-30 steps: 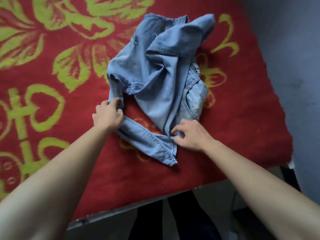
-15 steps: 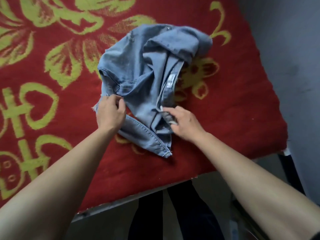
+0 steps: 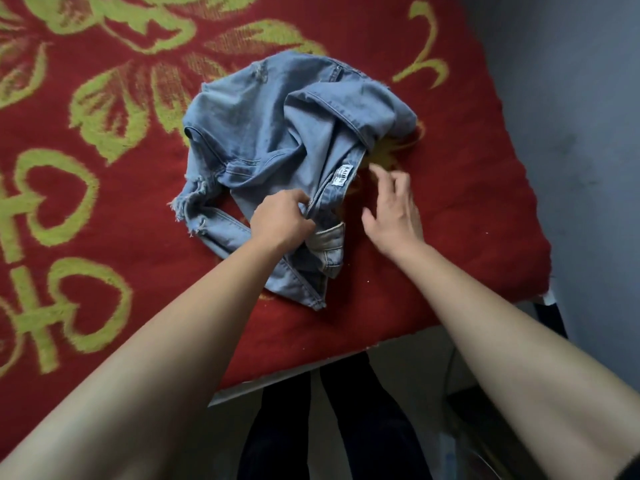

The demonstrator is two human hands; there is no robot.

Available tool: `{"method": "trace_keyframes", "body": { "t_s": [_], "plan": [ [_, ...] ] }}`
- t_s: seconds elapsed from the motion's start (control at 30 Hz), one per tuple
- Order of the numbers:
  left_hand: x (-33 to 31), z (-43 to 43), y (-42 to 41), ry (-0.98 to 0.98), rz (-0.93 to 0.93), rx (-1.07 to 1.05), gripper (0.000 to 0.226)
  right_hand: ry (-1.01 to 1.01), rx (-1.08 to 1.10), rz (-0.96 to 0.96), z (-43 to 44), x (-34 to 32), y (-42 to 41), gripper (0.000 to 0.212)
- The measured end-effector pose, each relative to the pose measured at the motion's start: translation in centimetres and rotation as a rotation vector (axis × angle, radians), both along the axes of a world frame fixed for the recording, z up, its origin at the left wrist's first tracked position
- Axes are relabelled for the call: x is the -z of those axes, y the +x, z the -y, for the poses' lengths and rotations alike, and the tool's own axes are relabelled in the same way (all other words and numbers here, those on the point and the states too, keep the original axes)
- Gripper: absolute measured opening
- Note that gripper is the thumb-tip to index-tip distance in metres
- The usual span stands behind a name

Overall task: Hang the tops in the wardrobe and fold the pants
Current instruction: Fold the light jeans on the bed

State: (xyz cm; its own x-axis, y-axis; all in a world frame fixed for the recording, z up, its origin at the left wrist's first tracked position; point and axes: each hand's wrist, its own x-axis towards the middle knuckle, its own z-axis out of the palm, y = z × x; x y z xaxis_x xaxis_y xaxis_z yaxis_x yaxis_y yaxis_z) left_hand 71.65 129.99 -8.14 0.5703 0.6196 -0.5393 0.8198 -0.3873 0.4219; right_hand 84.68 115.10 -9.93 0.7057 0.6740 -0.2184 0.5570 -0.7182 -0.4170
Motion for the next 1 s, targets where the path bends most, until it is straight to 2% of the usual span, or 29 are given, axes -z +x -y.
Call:
{"method": "trace_keyframes", "body": {
  "t_s": [0.07, 0.1, 0.17, 0.23, 0.33, 0.43, 0.5, 0.57, 0.67, 0.73, 0.8, 0.87, 0.9, 0.93, 1.0],
  "plan": [
    [-0.5, 0.5, -0.9, 0.042, 0.004, 0.031, 0.041, -0.038, -0.197, 0.2, -1.8, -0.6, 0.5, 0.083],
    [-1.0, 0.6, -1.4, 0.087, -0.001, 0.052, 0.042, -0.061, -0.271, 0.246, -2.8, -1.1, 0.7, 0.076],
    [-2.6, 0.1, -2.8, 0.199, -0.021, 0.102, 0.04, -0.116, -0.363, 0.281, -4.6, -2.6, 0.8, 0.046],
    [-5.3, -1.4, -4.5, 0.29, -0.027, 0.088, 0.03, -0.148, -0.431, 0.316, -5.4, -5.0, 0.6, 0.035],
    [-10.4, -4.4, -7.8, 0.399, -0.055, -0.048, 0.019, -0.091, -0.561, 0.322, -5.3, -9.6, -0.6, 0.038],
    [-16.6, -7.2, -10.9, 0.464, -0.09, -0.136, 0.022, -0.122, -0.757, 0.241, -5.1, -14.8, -3.0, 0.043],
    [-21.0, -8.2, -12.7, 0.522, -0.054, -0.178, 0.026, -0.221, -0.905, 0.185, -5.3, -18.0, -5.0, 0.052],
    [-25.5, -8.6, -14.0, 0.571, 0.041, -0.252, 0.028, -0.254, -1.002, 0.154, -5.8, -21.0, -7.2, 0.049],
    [-32.1, -9.0, -14.9, 0.529, 0.276, -0.483, 0.026, -0.133, -0.917, -0.021, -6.6, -25.5, -10.4, 0.03],
    [-36.5, -9.1, -15.3, 0.442, 0.451, -0.564, 0.025, -0.036, -0.799, -0.135, -7.8, -28.4, -12.2, 0.031],
    [-40.8, -9.0, -16.1, 0.439, 0.558, -0.511, 0.023, 0.117, -0.735, -0.194, -9.2, -31.1, -13.6, 0.052],
    [-44.6, -8.7, -17.3, 0.566, 0.568, -0.386, 0.018, 0.263, -0.714, -0.262, -10.9, -34.2, -15.0, 0.081],
    [-46.2, -8.6, -18.1, 0.659, 0.563, -0.308, 0.017, 0.308, -0.705, -0.324, -11.9, -35.7, -15.7, 0.088],
    [-47.6, -8.4, -18.9, 0.748, 0.554, -0.232, 0.017, 0.333, -0.69, -0.412, -12.9, -37.3, -16.6, 0.089],
    [-50.2, -7.8, -20.4, 0.885, 0.534, -0.122, 0.02, 0.422, -0.67, -0.572, -14.8, -40.2, -18.4, 0.072]
  ]
}}
